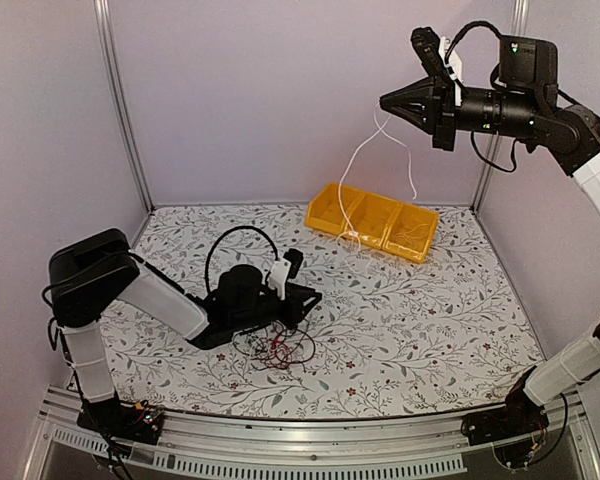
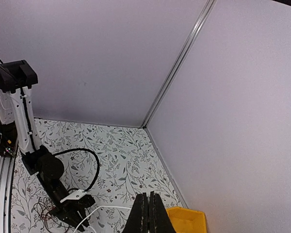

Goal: Untangle the cables

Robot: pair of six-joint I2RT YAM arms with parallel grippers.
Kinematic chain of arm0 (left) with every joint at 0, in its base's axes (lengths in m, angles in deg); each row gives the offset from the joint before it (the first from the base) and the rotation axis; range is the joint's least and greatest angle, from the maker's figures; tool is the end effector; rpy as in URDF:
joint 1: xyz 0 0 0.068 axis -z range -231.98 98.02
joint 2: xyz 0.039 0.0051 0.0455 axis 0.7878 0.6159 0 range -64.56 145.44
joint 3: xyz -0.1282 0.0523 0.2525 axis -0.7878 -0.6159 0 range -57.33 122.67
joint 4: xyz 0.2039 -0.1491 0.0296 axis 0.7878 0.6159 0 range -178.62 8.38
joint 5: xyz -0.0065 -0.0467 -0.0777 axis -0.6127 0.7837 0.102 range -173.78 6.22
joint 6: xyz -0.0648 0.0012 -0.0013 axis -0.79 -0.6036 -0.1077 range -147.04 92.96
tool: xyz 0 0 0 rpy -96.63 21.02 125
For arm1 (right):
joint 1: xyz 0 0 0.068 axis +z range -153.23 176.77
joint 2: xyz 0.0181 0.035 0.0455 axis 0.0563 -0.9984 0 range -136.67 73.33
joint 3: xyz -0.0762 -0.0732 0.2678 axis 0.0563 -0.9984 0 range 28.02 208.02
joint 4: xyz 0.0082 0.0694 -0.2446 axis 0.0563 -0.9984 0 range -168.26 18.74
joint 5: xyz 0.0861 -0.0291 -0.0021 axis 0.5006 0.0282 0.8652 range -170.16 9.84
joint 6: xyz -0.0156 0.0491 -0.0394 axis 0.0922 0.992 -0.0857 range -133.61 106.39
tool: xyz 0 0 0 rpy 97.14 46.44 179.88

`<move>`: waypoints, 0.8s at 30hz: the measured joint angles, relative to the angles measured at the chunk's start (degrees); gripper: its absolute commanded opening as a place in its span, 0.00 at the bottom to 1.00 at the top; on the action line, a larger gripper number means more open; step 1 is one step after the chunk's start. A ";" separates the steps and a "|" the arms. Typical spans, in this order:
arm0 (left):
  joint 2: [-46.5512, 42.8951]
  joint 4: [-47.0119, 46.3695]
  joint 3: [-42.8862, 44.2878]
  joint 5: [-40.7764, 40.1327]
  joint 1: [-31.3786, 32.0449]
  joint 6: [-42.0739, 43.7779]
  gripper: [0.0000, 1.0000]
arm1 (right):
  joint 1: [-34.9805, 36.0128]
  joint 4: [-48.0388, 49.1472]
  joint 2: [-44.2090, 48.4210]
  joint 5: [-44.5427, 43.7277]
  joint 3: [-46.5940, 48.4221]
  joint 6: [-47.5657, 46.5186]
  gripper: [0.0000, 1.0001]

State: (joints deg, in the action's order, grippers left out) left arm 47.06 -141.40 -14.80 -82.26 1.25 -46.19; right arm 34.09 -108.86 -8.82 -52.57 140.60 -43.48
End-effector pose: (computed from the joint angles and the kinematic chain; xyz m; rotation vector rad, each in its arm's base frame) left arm 0.2283 -0.3078 0.1382 0.5912 1.8629 -0.8856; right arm 0.2038 0.1849 0.5475 -1.2241 1.1898 0.5044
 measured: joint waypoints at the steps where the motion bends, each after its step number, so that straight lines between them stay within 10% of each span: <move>1: -2.25 1.20 0.04 0.70 0.00 0.17 0.31 | -0.37 0.28 0.02 -0.55 -0.83 -0.13 0.00; 7: -15.15 13.20 4.28 2.80 0.39 1.20 0.51 | -3.85 2.60 0.22 -2.99 -5.40 -0.33 0.00; 24: -26.10 45.00 27.85 -7.02 0.00 14.67 0.55 | -18.18 11.65 -1.66 -4.55 -13.38 4.00 0.00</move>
State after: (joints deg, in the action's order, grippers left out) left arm 20.96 -96.39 13.04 -89.28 1.25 -31.53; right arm 15.91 -97.21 -10.48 -57.11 127.22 -39.48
